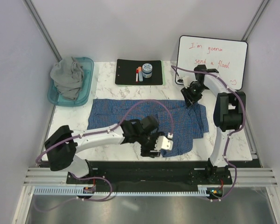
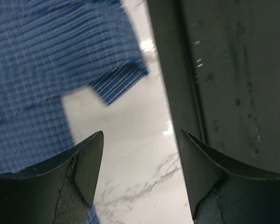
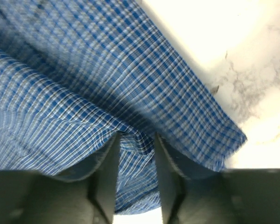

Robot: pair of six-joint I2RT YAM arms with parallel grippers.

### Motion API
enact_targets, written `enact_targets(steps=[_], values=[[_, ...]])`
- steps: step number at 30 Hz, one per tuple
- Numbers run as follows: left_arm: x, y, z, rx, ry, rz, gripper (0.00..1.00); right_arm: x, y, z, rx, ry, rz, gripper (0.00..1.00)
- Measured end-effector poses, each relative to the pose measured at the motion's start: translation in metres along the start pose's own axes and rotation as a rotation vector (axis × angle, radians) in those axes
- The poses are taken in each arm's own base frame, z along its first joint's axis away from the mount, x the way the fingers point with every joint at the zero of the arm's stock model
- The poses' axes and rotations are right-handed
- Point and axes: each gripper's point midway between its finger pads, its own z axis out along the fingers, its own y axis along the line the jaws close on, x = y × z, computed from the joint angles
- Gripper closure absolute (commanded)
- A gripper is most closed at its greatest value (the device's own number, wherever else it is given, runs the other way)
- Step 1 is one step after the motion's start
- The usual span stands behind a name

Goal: Fold and stack the long sleeve shirts
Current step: Fold the shirt

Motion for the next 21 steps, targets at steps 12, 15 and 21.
enact_targets(steps=[12,15,21], values=[[-0.028,-0.010,0.082,0.026,0.089,0.141,0.37,-0.028,0.034,-0.068,-0.020,-0.165,-0.019,0.38],[-0.019,-0.008,0.092,0.023,0.121,0.122,0.58,-0.029,0.040,-0.073,-0.038,-0.175,-0.019,0.38],[-0.006,-0.005,0.098,0.017,0.161,0.085,0.98,-0.030,0.046,-0.077,-0.063,-0.182,-0.017,0.37]])
